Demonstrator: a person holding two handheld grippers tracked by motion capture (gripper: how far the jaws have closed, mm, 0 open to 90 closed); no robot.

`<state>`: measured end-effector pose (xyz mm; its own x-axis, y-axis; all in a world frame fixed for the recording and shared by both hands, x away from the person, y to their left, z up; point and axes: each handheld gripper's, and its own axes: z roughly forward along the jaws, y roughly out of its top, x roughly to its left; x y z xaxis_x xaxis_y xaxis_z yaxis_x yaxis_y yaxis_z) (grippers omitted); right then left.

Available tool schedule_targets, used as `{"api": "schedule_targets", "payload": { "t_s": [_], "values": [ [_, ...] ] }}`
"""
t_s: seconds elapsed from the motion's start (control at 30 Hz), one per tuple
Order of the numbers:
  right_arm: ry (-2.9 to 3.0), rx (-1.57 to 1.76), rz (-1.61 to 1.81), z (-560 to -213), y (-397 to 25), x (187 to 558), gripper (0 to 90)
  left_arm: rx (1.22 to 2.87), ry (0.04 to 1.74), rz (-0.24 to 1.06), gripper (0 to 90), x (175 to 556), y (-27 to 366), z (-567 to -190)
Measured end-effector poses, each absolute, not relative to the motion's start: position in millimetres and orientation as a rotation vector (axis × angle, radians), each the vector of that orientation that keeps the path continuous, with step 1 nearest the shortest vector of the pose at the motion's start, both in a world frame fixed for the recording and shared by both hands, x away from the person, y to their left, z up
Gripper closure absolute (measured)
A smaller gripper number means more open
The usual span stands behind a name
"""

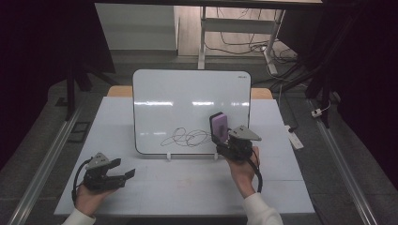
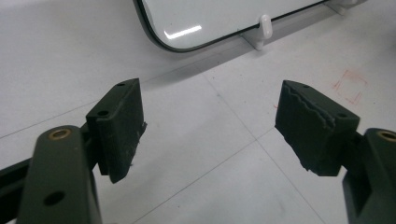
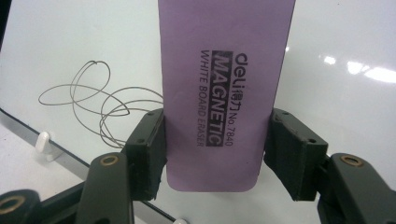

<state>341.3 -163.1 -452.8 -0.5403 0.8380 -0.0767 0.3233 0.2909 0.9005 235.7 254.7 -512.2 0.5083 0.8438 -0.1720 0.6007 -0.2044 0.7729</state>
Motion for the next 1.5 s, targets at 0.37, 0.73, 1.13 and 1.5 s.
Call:
{"api": "schedule_targets", "payload": {
  "t_s": [0.37, 0.73, 1.13, 1.5],
  "values": [
    [2.033, 1.001, 1.188, -454.5, -153.4, 339.8, 41.0, 1.907, 1.182, 0.373, 24.3, 233.9, 254.3, -510.5],
    [2.017, 1.03, 1.108, -457.9, -153.2, 343.0, 41.1, 1.905, 1.18, 0.357, 24.2, 234.2, 253.3, -511.2],
    [2.151, 0.857, 1.087, -477.9, -57.5, 341.3, 41.2, 1.904, 1.184, 0.338, 24.1, 234.8, 253.9, -512.7],
    [1.984, 1.093, 1.043, -462.3, -153.7, 352.4, 41.2, 1.891, 1.188, 0.33, 24.1, 235.1, 255.7, -512.4]
  ]
}}
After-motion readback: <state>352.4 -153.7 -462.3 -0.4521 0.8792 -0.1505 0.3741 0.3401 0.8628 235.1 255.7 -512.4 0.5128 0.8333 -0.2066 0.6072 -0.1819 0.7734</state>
